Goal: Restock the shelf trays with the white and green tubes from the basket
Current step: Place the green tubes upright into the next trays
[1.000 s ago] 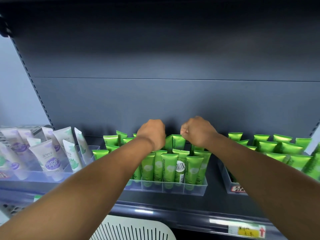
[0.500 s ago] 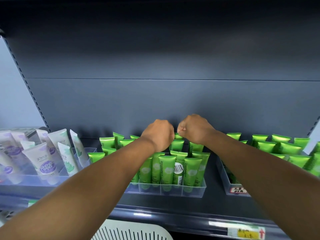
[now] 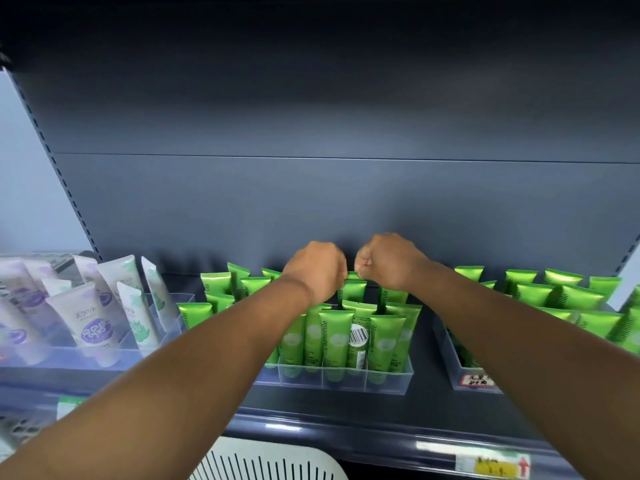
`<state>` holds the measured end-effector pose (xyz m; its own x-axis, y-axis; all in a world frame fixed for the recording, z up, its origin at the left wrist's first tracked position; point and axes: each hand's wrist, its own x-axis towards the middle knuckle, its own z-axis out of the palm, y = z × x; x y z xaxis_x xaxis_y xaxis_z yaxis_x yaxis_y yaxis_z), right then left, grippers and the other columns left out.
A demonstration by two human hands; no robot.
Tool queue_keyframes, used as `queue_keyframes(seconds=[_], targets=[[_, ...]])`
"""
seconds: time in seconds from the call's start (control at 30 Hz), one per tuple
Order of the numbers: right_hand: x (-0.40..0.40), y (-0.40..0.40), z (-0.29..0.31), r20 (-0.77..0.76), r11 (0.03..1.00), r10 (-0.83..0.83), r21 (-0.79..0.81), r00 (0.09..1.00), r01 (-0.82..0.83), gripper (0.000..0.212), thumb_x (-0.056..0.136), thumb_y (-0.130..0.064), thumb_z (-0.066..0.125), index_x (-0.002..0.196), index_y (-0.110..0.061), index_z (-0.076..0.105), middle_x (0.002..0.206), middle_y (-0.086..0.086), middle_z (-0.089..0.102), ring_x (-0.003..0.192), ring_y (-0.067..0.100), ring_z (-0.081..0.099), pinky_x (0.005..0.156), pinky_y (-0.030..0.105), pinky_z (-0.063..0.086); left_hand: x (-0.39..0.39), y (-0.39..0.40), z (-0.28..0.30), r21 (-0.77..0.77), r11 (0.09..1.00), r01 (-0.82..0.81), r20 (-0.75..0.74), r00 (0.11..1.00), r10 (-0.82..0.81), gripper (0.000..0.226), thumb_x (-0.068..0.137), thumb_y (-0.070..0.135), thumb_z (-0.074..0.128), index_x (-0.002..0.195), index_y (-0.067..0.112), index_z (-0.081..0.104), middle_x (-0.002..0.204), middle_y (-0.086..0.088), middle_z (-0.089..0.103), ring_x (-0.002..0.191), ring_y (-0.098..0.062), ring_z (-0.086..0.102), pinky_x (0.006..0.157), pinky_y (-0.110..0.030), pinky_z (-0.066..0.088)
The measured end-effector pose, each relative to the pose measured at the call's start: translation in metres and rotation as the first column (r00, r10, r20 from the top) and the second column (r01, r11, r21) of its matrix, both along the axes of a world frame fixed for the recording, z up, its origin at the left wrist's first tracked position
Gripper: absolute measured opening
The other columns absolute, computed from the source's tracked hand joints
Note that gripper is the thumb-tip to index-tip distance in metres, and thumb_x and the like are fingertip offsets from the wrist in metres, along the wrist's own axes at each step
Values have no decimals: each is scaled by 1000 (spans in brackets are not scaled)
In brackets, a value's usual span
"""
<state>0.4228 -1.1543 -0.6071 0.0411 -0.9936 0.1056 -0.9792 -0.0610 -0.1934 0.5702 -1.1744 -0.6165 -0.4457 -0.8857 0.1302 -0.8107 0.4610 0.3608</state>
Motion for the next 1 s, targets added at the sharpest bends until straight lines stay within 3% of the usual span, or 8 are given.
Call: queue_keyframes(seconds=[0.23,0.4,0.67,0.8,1.0], targets=[[9,2,12,55,998,20,-53,998,-17,20,86,-25,64,104,-23,72,105,-4,73,108,17,62,93,33,50,28,-8,18,-44,999,-2,-103,995,-3,22,81,13,69,102,19,73,103,-1,73,104,-19,66,95,-32,50],[29,-2,14,90,997,59,-49,994,-55,26,86,-25,65,112,-25,69,108,-7,73,116,15,57,94,27,45,61,-11,24,-69,996,-50,6,999,51,23,82,15,68,103,23,73,108,2,72,106,-19,64,95,-30,50],[49,-14,6,-33,997,68,-28,997,-69,20,86,-22,64,103,-24,73,106,-5,72,114,20,53,95,32,46,69,-15,9,-98,995,-21,156,987,37,25,84,20,63,106,32,69,112,-6,63,114,-27,55,86,-32,47],[50,-19,0,-89,998,46,-39,995,-50,19,82,-17,59,90,-24,75,96,-3,74,103,23,60,89,33,51,68,-17,6,-127,992,8,217,976,20,26,85,11,55,101,27,68,101,-7,53,112,-31,54,75,-28,36],[49,-22,-4,-115,999,28,-37,993,-32,21,86,-19,55,92,-23,75,97,1,74,101,24,63,86,33,52,69,-22,5,-152,988,38,244,970,0,22,87,8,54,99,19,67,113,-8,57,116,-27,47,75,-27,34]])
